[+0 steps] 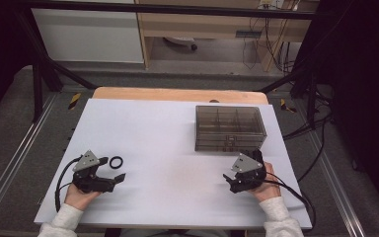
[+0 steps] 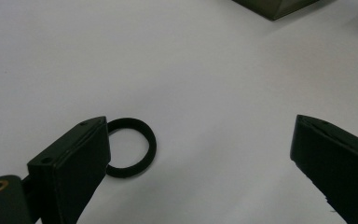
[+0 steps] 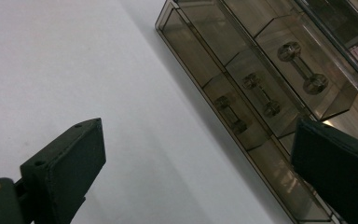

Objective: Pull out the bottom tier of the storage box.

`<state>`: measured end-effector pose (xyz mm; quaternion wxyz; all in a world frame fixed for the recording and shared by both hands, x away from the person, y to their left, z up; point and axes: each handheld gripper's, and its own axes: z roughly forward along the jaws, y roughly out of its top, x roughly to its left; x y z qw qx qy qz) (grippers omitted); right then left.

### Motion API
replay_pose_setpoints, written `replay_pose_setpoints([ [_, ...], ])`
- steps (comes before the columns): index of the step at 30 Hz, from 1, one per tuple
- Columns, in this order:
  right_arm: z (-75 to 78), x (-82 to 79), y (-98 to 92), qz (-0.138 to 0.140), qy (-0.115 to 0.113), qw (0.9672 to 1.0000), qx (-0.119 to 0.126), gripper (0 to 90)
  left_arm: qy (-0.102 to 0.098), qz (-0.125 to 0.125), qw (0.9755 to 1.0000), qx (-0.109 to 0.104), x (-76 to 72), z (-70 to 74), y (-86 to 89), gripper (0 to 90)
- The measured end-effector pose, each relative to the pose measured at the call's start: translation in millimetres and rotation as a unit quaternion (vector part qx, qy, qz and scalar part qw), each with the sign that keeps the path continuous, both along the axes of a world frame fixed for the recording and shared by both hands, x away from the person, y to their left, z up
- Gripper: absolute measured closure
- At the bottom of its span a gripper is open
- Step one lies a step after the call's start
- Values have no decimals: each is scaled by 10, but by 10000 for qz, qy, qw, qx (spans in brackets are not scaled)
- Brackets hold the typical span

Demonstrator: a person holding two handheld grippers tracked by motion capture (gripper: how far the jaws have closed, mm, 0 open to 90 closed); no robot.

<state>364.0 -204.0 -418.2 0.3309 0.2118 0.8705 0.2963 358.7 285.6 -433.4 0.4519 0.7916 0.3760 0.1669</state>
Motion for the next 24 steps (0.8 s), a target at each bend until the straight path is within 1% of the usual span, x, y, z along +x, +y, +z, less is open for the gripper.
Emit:
replay_pose_setpoints([
  [3,1,-6,31,5,-122,9996,-262,50,-2,-17,10000,-5,-2,2,-5,45],
  [5,-4,-16,53,19,-231,9991,-364,57,-5,-19,10000,11,-2,2,-8,45],
  [6,-4,-16,53,19,-231,9991,-364,57,-5,-19,10000,11,-2,2,-8,45],
  [7,-7,-22,70,72,-349,9984,-444,74,3,-19,10000,3,1,-1,-9,45],
  [9,-12,-28,85,88,-484,9975,-510,84,1,-16,10000,11,0,-2,-8,45],
  [11,-21,-27,100,116,-556,9964,-623,101,1,-3,10000,10,3,-1,-7,45],
  [12,-30,-24,108,140,-633,9954,-710,109,7,-5,10000,14,3,-2,-7,45],
  [14,-47,-19,128,126,-704,9934,-898,126,14,3,10000,22,5,-6,-9,45],
  [16,-74,-7,150,137,-824,9899,-1143,140,17,4,10000,26,5,-9,-9,45],
  [17,-85,-3,158,125,-848,9890,-1202,145,13,2,10000,32,5,-8,-9,45],
  [18,-85,-3,158,125,-848,9890,-1202,145,13,2,10000,32,5,-8,-9,45],
  [19,-109,16,181,106,-938,9868,-1319,158,6,4,10000,38,8,-7,-4,45],
  [20,-109,16,181,106,-938,9868,-1319,158,6,4,10000,38,8,-7,-4,45],
  [21,-123,30,199,120,-1019,9848,-1403,175,15,15,10000,35,13,-9,3,45],
  [23,-134,44,216,145,-1077,9839,-1417,193,14,22,10000,43,13,-11,6,45],
  [24,-139,51,227,148,-1126,9826,-1468,201,16,22,10000,44,14,-12,6,45],
])
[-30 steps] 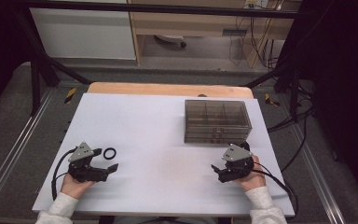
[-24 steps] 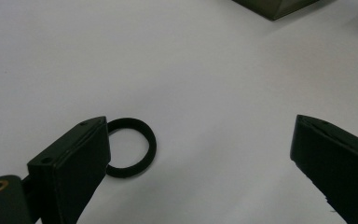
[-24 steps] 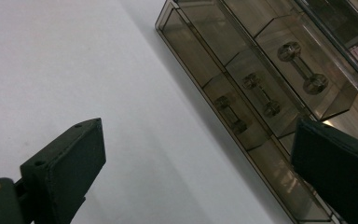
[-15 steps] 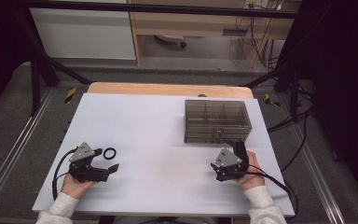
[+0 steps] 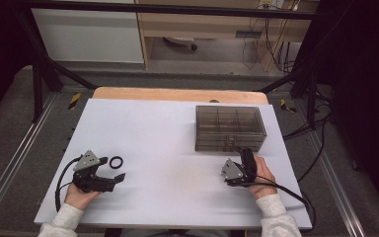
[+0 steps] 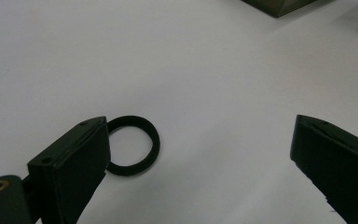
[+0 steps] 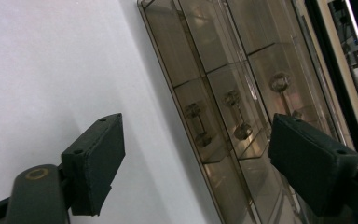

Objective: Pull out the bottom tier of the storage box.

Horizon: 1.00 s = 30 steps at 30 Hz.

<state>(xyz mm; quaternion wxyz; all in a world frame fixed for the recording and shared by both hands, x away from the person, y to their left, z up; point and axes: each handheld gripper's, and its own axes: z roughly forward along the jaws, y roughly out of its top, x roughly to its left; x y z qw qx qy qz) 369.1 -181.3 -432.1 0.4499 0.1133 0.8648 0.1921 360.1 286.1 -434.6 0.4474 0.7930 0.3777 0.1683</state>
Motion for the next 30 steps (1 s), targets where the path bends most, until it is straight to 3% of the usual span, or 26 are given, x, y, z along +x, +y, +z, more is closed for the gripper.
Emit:
replay_pose_setpoints([
  [9,-120,36,82,85,-428,9977,-511,275,-1,4,10000,9,4,0,2,45],
  [15,-135,36,90,14,-637,9968,-483,305,2,-2,10000,23,2,-2,-6,45],
  [23,-218,64,117,39,-738,9951,-650,336,2,0,10000,27,5,0,1,45],
  [30,-316,79,161,10,-971,9923,-773,382,2,-3,10000,40,6,-1,-5,46],
])
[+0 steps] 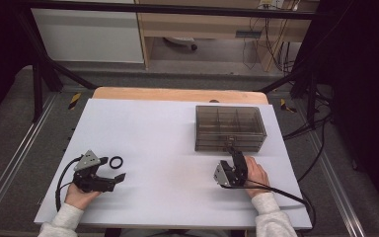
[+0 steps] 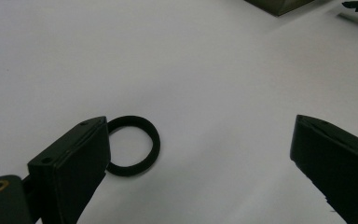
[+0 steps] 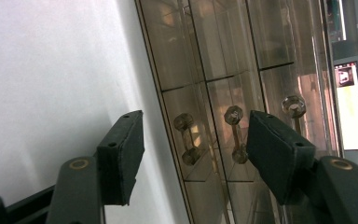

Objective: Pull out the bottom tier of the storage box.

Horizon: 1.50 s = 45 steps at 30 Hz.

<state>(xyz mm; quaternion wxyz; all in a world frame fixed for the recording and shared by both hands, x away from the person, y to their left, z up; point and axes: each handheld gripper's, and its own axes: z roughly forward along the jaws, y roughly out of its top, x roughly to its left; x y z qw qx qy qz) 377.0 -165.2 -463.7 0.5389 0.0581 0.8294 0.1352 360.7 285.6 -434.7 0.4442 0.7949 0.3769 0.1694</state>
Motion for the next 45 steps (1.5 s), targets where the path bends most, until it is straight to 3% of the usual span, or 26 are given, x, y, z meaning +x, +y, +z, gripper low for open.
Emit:
replay_pose_setpoints([
  [7,-38,7,19,0,-298,9996,-21,411,-1,-1,10000,3,-1,0,-2,46],
  [18,-121,38,33,5,-431,9988,-229,482,-2,-13,10000,-2,-1,1,-8,46],
  [45,-268,89,52,-42,-804,9958,-431,680,1,14,10000,13,0,0,-2,47],
])
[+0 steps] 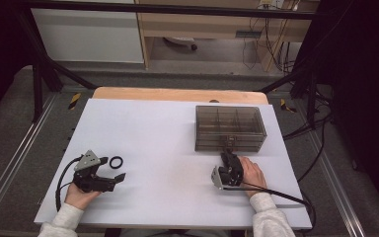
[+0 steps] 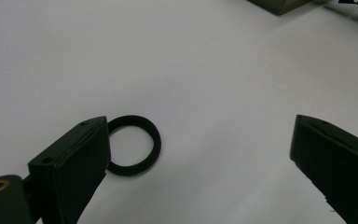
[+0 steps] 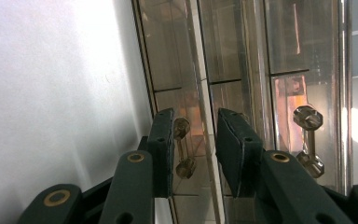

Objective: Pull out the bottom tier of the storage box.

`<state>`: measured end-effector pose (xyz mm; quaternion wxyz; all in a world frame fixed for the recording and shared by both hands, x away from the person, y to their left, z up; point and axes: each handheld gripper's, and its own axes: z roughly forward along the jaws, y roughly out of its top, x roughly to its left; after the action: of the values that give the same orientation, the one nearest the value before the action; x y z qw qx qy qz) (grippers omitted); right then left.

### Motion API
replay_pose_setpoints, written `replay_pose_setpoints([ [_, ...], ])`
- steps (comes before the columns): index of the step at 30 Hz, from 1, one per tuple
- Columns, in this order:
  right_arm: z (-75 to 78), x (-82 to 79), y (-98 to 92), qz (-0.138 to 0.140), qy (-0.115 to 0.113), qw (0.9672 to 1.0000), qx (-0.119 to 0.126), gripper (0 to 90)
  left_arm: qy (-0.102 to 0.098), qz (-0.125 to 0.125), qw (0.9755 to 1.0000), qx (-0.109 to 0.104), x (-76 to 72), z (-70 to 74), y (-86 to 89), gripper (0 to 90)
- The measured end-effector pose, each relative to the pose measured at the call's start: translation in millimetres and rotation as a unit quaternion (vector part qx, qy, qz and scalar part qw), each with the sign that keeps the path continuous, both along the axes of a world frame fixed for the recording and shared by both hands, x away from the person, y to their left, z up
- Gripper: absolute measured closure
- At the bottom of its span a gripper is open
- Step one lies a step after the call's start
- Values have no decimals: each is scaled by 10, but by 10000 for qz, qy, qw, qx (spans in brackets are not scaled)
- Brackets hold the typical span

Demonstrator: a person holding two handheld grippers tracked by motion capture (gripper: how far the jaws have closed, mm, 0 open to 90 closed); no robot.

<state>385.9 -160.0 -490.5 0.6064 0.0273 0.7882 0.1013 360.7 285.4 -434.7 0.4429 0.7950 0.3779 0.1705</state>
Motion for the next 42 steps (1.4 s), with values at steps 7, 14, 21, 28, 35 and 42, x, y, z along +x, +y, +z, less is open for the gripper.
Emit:
replay_pose_setpoints([
  [7,-51,40,7,-44,-28,10000,-40,706,-12,-13,10000,10,-1,2,-1,47],
  [14,-97,59,11,-78,-50,9999,-81,732,-4,-10,10000,10,-1,1,-1,48],
  [21,-113,68,13,-61,-65,9999,-135,745,9,-11,10000,7,1,-3,-2,48],
  [28,-118,78,11,-66,-90,9999,-131,749,15,-13,10000,21,3,-5,-7,48],
  [35,-130,91,11,-72,-86,9999,-128,772,15,-14,10000,8,5,-5,-2,49],
  [42,-139,94,12,-43,-85,9998,-168,787,17,-18,10000,18,3,-5,-10,49],
])
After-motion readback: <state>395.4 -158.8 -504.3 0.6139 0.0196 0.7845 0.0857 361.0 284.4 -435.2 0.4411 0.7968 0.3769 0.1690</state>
